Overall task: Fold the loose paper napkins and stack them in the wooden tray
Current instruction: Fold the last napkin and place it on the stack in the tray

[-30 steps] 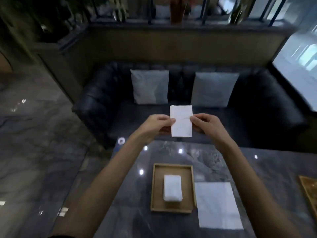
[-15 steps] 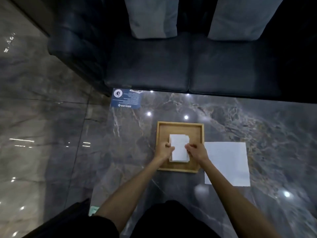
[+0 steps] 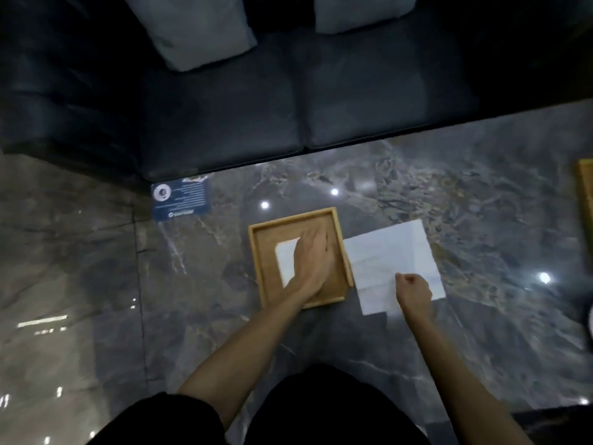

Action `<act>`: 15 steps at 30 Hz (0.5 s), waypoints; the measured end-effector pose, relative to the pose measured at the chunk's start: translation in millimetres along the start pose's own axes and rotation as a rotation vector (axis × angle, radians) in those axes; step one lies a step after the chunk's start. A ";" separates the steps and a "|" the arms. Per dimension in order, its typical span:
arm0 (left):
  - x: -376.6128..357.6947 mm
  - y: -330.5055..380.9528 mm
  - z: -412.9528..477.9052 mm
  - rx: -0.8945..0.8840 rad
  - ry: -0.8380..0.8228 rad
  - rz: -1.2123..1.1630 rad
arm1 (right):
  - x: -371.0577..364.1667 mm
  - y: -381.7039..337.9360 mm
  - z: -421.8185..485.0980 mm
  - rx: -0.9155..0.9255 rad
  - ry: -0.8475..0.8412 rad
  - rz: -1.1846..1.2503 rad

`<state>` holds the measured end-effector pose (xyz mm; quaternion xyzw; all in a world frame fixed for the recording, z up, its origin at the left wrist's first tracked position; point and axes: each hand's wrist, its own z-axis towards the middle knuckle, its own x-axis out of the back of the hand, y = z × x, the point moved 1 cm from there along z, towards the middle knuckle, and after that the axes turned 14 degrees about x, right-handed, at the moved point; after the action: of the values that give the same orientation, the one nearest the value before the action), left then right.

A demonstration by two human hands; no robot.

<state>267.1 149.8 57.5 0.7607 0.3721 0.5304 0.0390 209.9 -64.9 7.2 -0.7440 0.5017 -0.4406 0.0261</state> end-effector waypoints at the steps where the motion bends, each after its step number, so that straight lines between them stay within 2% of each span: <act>1: -17.5 16.8 2.8 -0.079 -0.018 0.039 | 10.7 12.0 -1.6 -0.073 0.048 0.015; 4: -70.5 62.0 10.5 -0.169 -0.139 0.196 | 29.9 37.5 -5.3 -0.222 0.129 0.058; 7: -118.6 85.4 16.2 -0.135 -0.221 0.392 | 29.7 58.3 6.3 -0.298 0.077 0.077; 12: -148.8 83.3 17.8 -0.029 -0.154 0.536 | 23.9 49.1 21.6 -0.343 0.036 0.026; 15: -147.9 84.0 21.4 -0.015 -0.213 0.561 | 27.6 35.5 24.6 -0.384 0.024 0.011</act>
<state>305.4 6.7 -28.6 0.8849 0.1372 0.4404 -0.0648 204.0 -113.6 -7.4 -0.7274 0.5807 -0.3453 -0.1199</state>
